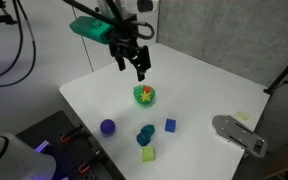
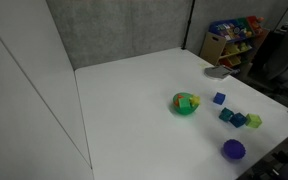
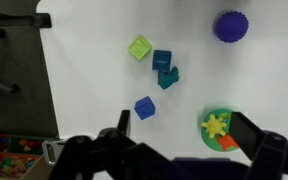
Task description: Put the green toy in the green bowl
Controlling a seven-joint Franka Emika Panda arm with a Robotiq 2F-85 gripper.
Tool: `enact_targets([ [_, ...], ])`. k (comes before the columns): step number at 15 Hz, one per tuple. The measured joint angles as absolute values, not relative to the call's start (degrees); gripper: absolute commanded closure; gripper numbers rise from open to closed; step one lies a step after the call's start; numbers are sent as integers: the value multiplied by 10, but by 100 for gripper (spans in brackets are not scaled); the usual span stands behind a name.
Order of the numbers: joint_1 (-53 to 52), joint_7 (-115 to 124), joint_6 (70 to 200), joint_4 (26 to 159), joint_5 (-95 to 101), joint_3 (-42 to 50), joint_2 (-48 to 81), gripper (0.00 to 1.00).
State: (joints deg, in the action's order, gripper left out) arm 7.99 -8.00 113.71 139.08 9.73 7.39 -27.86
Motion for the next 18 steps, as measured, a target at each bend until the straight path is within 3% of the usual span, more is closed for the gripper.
enact_targets([
  [18,78,-57,1333,1278,-41,80,69,0],
])
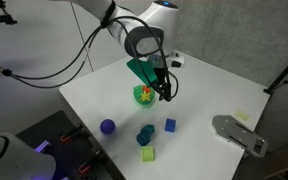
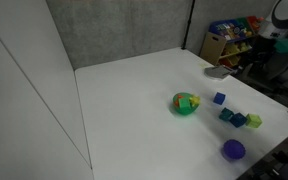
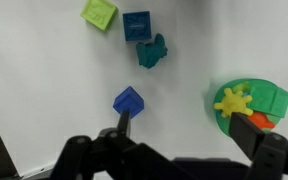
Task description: Put the green toy in the green bowl
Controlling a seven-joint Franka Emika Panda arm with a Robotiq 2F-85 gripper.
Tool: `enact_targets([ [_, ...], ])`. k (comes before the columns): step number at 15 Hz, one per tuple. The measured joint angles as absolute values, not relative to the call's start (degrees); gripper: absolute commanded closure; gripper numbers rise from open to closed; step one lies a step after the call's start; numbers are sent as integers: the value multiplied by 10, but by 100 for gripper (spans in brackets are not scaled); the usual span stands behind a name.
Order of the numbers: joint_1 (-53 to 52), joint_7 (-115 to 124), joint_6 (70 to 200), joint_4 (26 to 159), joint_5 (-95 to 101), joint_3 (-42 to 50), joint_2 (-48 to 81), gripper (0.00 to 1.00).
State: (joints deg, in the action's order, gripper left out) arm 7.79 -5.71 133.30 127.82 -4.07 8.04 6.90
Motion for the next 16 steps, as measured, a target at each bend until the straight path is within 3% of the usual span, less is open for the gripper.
enact_targets([
  [16,90,-78,1517,1270,-61,56,292,0],
])
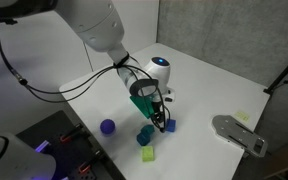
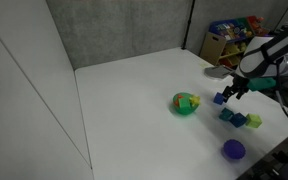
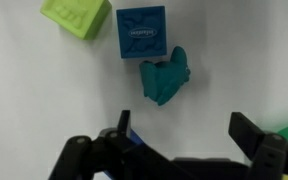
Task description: Put the green toy in the green bowl
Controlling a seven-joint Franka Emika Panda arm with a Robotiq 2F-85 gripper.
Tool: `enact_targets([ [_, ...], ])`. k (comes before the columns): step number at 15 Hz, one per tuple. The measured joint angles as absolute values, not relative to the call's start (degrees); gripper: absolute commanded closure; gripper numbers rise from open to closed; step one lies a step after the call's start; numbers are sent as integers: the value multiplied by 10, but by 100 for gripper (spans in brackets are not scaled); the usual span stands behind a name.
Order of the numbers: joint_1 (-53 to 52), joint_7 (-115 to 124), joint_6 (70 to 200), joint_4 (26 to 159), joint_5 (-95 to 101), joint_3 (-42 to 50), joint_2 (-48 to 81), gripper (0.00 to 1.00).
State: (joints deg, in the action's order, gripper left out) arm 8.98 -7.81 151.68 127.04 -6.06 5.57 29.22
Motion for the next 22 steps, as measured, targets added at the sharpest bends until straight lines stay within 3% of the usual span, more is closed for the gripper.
enact_targets([
  [8,89,-77,1593,1253,-27,57,384,0],
  [9,89,-77,1600,1253,-21,58,389,25],
  [10,89,-77,1606,1253,-15,58,394,25],
  [18,82,-76,1613,1247,6,67,397,89],
  [22,81,-73,1613,1243,6,72,386,93],
])
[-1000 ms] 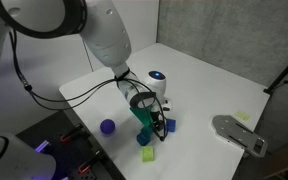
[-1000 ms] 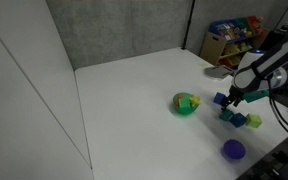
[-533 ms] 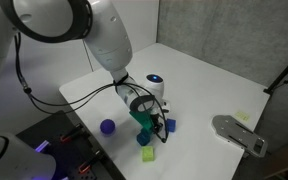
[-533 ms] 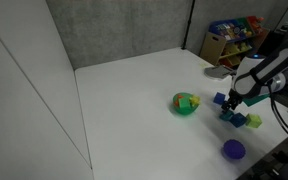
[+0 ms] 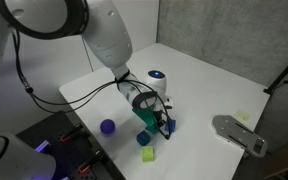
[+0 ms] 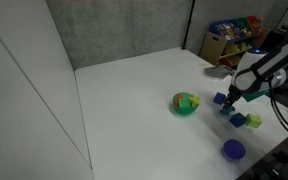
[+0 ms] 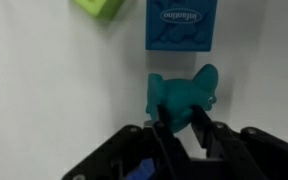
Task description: Put the green toy in the green bowl
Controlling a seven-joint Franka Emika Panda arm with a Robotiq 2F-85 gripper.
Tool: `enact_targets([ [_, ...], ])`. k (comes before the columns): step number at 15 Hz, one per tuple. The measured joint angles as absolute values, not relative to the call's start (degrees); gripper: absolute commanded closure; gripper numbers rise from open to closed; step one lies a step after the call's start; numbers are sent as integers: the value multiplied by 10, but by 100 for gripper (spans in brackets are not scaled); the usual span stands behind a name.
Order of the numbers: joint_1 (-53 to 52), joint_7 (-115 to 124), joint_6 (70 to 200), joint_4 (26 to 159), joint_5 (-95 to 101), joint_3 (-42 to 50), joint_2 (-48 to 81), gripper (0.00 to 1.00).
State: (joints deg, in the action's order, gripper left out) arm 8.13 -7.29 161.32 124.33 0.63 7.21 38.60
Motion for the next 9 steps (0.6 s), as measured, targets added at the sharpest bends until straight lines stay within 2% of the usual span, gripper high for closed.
enact_targets([
  [9,65,-22,1583,1221,6,74,295,92],
])
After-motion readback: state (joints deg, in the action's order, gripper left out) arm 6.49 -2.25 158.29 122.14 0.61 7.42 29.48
